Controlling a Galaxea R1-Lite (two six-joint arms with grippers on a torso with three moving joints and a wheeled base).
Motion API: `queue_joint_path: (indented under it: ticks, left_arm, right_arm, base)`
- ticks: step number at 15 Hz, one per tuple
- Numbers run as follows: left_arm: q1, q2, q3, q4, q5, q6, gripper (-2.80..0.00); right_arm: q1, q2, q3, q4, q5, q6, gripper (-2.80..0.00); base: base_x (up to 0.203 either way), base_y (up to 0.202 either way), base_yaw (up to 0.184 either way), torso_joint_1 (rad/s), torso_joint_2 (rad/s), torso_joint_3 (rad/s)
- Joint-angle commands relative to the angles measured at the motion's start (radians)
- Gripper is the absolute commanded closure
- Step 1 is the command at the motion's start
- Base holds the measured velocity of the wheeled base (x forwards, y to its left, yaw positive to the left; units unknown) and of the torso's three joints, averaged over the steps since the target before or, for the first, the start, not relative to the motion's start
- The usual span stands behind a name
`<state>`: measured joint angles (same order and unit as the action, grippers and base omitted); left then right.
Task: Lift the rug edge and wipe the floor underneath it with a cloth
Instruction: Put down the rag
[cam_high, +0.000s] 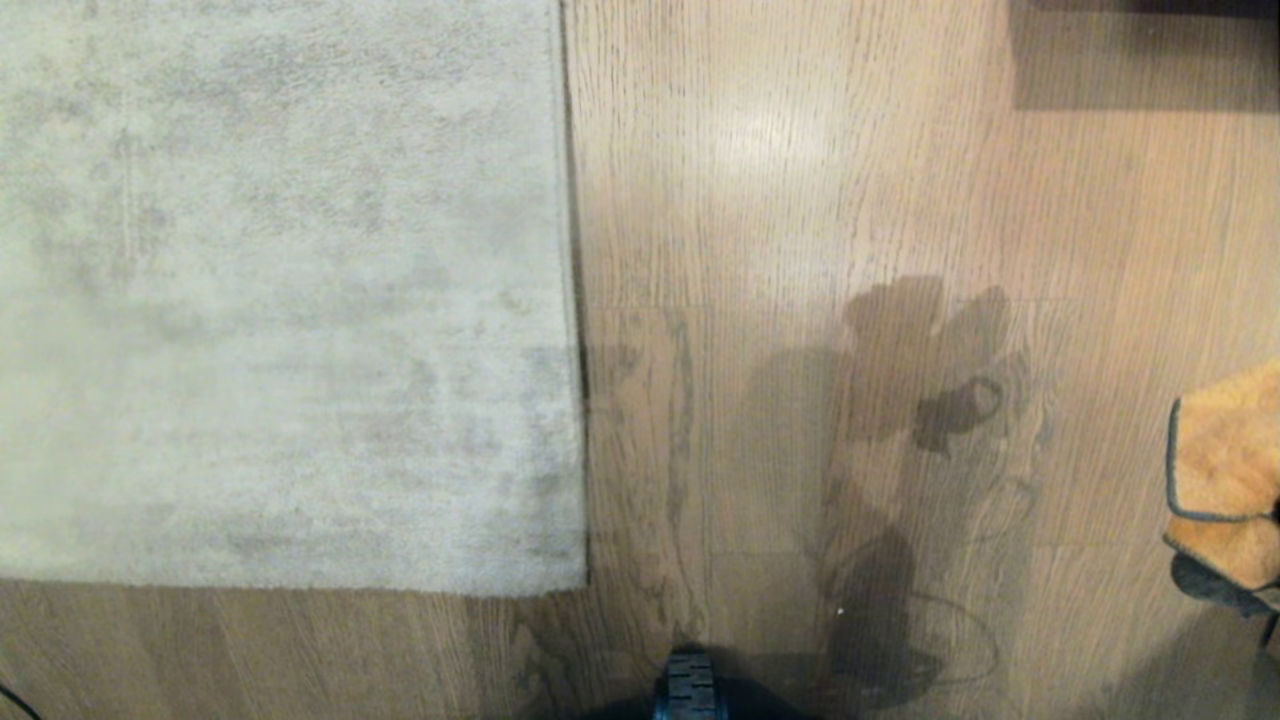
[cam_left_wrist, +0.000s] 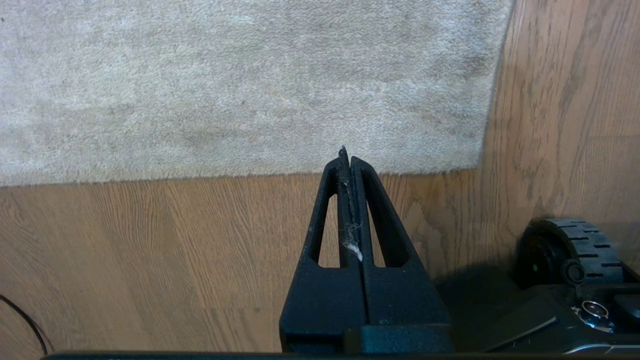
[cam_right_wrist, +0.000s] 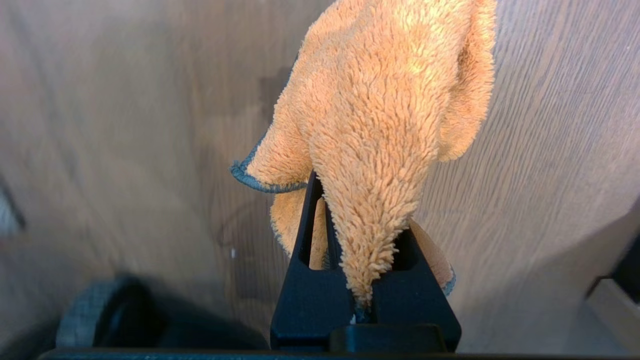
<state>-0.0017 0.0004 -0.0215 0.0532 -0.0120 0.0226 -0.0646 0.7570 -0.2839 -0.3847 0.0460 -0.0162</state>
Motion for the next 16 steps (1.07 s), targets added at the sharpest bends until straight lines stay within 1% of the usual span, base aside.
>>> queue_joint_path:
  ticks: [1, 5, 8, 10, 13, 16]
  left_arm:
    - [0.0, 0.0, 0.0, 0.0, 0.0, 0.0, 0.0]
    - [0.0, 0.0, 0.0, 0.0, 0.0, 0.0, 0.0]
    - [0.0, 0.0, 0.0, 0.0, 0.0, 0.0, 0.0]
    - [0.0, 0.0, 0.0, 0.0, 0.0, 0.0, 0.0]
    - [0.0, 0.0, 0.0, 0.0, 0.0, 0.0, 0.0]
    - [0.0, 0.0, 0.0, 0.0, 0.0, 0.0, 0.0]
  right_arm:
    - [-0.034, 0.191, -0.012, -0.103, 0.001, 0.031, 0.0]
    - [-0.063, 0.397, -0.015, -0.28, 0.002, 0.041, 0.0]
    - [-0.119, 0.578, -0.025, -0.464, 0.006, 0.045, 0.0]
    - [-0.161, 0.689, -0.071, -0.553, 0.007, 0.046, 0.0]
    - [-0.218, 0.81, -0.192, -0.595, 0.018, 0.048, 0.0]
    - [-0.251, 0.89, -0.263, -0.602, 0.048, 0.047, 0.0]
  base:
    - [0.0, 0.0, 0.0, 0.0, 0.0, 0.0]
    - [0.0, 0.0, 0.0, 0.0, 0.0, 0.0]
    - [0.0, 0.0, 0.0, 0.0, 0.0, 0.0]
    - [0.0, 0.0, 0.0, 0.0, 0.0, 0.0]
    - [0.0, 0.0, 0.0, 0.0, 0.0, 0.0]
    - [0.0, 0.0, 0.0, 0.0, 0.0, 0.0]
